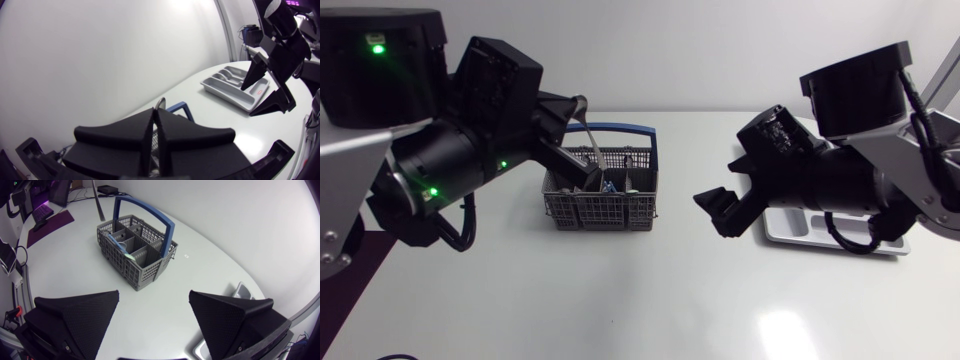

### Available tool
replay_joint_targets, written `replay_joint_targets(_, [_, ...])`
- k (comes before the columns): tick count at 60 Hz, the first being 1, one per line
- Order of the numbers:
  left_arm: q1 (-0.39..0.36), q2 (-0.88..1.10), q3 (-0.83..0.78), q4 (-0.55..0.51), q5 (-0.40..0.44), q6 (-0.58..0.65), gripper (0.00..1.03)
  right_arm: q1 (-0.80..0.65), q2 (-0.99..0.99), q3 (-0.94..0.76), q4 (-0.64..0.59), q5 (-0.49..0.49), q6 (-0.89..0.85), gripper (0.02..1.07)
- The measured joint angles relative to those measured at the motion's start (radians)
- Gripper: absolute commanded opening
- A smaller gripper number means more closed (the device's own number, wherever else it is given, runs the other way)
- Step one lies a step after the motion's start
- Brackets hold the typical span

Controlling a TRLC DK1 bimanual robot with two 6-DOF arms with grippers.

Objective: Unload the cutlery basket into the drawer organizer.

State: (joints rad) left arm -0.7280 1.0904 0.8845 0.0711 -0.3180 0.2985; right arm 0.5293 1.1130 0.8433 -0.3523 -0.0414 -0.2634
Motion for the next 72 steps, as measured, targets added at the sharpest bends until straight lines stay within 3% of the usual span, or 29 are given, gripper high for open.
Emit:
replay_joint_targets(19, [0.063, 0.159, 0.214, -0.219, 0.37, -0.272, 0.04, -0.002, -0.003, 0.035, -0.045, -0.129, -0.003, 1.02])
replay_joint_targets(36, [0.1, 0.318, 0.294, -0.305, 0.599, -0.383, 0.04, -0.008, 0.024, 0.097, -0.048, -0.19, 0.008, 0.95])
replay_joint_targets(48, [0.134, 0.367, 0.333, -0.317, 0.641, -0.41, 0.04, -0.01, 0.085, 0.133, -0.049, -0.224, 0.025, 0.92])
replay_joint_targets(72, [0.134, 0.411, 0.368, -0.317, 0.678, -0.435, 0.04, -0.008, 0.199, 0.179, -0.019, -0.225, 0.051, 0.52])
